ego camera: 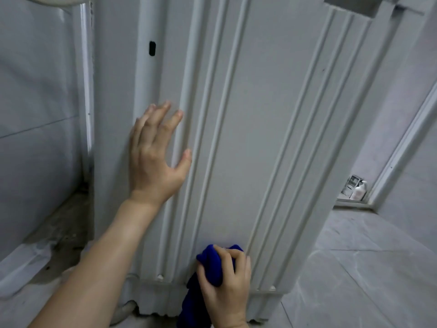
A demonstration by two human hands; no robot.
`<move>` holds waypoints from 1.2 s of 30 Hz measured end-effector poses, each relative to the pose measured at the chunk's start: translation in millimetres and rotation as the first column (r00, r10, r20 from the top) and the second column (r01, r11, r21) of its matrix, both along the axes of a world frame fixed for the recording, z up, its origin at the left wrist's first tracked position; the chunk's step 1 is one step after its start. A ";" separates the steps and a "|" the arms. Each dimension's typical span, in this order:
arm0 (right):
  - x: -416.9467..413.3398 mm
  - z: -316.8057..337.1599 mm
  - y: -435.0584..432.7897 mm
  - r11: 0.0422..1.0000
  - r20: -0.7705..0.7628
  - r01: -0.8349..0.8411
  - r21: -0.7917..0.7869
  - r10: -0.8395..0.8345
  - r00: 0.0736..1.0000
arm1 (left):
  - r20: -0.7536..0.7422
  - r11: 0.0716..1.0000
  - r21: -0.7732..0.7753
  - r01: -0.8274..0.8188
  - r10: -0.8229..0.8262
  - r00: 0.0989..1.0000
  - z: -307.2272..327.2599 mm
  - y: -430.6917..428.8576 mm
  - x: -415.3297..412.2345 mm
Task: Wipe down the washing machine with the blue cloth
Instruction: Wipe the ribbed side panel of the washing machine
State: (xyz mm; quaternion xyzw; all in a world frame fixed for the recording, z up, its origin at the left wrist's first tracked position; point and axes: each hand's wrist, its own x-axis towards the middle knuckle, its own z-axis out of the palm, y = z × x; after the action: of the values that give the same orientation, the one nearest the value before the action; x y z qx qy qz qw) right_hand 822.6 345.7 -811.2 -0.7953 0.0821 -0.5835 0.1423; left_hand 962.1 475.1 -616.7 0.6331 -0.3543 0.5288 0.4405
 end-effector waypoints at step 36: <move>-15.9 108.4 -52.1 1.000 0.316 0.011 0.014 -0.015 0.948 | 0.051 0.993 0.100 -0.064 0.060 0.997 26.8 -64.3 -37.1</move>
State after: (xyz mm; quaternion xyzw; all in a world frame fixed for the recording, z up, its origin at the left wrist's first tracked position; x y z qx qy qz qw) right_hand 806.7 293.5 -702.8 -0.6900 0.0672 -0.7039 0.1545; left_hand 925.0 410.8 -589.9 0.6524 -0.3713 0.5386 0.3825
